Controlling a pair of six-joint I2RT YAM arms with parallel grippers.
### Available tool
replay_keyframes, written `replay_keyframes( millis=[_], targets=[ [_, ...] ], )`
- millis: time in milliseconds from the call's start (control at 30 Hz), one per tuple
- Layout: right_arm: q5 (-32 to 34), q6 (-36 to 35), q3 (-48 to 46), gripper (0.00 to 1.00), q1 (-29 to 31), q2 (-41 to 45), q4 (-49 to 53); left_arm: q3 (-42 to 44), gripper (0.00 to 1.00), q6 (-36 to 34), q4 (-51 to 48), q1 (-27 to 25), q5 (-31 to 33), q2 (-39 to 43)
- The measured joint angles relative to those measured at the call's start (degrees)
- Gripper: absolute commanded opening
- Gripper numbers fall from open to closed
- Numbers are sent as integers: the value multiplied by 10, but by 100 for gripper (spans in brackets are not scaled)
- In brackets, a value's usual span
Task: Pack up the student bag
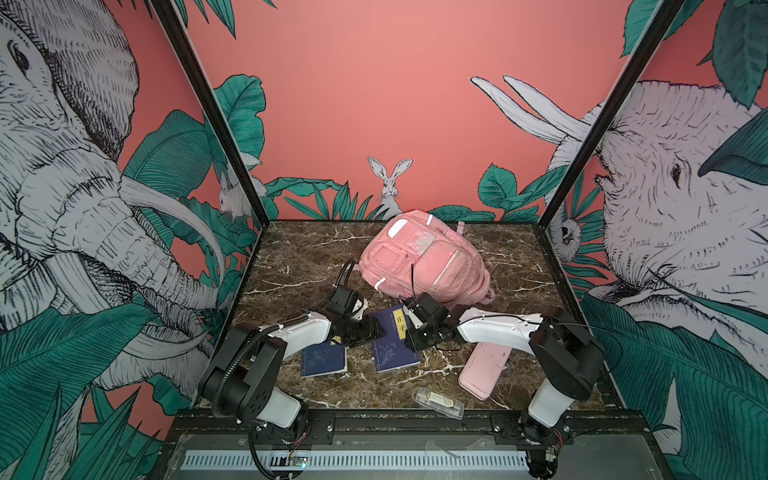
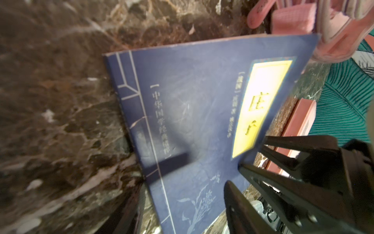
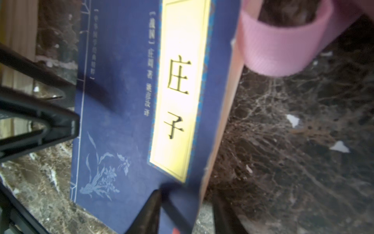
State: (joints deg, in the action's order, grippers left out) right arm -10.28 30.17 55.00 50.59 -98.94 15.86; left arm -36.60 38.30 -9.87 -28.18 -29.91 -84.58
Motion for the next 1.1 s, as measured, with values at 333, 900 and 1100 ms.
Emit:
replay_keyframes(
  millis=[333, 900, 1100],
  targets=[
    [-8, 1, 4, 28, -5, -8, -1, 27, 56, 9, 62, 5, -16, 2],
    [-59, 13, 6, 34, -11, -29, -58, 38, 10, 4, 151, -32, -57, 3],
    [-55, 7, -11, 62, -6, -3, -58, 21, 0, -19, 112, -28, -52, 23]
  ],
)
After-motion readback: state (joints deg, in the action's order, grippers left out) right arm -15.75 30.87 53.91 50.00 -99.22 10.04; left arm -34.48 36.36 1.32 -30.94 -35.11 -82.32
